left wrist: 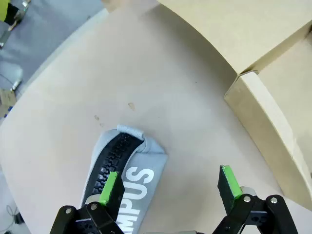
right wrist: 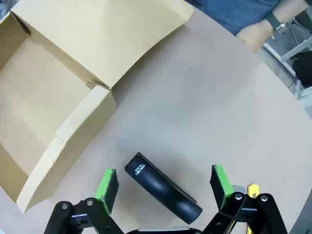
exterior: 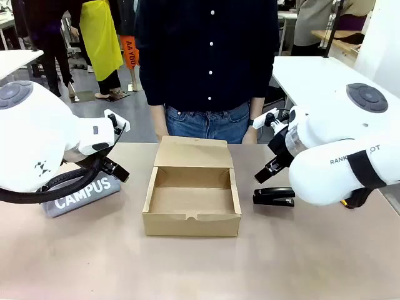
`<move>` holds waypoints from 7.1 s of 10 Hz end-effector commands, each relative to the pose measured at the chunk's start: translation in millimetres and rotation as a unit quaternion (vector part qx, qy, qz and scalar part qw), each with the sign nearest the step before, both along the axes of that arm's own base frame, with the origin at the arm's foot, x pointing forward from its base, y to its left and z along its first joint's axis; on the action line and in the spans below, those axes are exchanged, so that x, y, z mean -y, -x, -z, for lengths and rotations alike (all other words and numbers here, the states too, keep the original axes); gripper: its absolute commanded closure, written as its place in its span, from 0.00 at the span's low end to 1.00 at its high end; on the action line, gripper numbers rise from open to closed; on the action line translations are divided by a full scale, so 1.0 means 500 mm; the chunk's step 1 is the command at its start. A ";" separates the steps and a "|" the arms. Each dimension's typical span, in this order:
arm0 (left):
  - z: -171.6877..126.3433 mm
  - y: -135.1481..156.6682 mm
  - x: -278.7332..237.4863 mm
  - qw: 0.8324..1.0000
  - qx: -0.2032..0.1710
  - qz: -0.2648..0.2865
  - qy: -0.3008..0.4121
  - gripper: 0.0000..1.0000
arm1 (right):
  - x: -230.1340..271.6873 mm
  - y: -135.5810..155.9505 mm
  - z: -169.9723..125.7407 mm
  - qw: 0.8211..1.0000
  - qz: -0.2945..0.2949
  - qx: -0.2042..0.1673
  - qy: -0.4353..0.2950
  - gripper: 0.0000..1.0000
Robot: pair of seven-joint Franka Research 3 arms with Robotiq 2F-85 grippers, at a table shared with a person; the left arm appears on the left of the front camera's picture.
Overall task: Pack the items into the box.
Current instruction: Pick up the item specified by the human and place it in the Mailer Box.
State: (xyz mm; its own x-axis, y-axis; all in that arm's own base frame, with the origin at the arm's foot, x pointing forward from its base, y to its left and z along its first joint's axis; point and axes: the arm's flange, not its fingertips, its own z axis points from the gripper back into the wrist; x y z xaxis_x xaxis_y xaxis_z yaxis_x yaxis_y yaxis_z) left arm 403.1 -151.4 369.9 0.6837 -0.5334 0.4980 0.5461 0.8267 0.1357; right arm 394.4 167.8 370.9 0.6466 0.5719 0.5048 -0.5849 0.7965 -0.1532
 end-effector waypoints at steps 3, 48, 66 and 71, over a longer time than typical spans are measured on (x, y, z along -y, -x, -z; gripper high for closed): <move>0.000 0.000 0.000 1.000 0.000 0.000 0.000 0.00 | 0.000 0.000 0.000 1.000 0.000 0.000 0.000 0.00; -0.066 0.270 -0.713 0.708 -0.136 -0.176 0.670 0.00 | 0.570 0.179 -0.180 0.906 0.084 -0.166 -0.379 0.00; -0.066 0.270 -0.713 0.708 -0.136 -0.176 0.670 0.00 | 0.003 0.004 -0.085 0.851 -0.438 -0.215 0.194 0.00; -0.066 0.270 -0.713 0.708 -0.136 -0.176 0.670 0.00 | -0.027 -0.025 -0.075 0.858 -0.430 -0.183 0.213 0.00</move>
State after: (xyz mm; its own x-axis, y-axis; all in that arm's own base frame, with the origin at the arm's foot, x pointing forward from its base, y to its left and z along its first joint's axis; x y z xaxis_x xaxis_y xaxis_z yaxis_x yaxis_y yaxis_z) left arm 268.3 206.5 402.0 0.8331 0.5166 0.1978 0.0967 0.2161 -0.9716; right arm 406.0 177.6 409.6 -0.0033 0.9999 0.0121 -0.9992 -0.0028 -0.0390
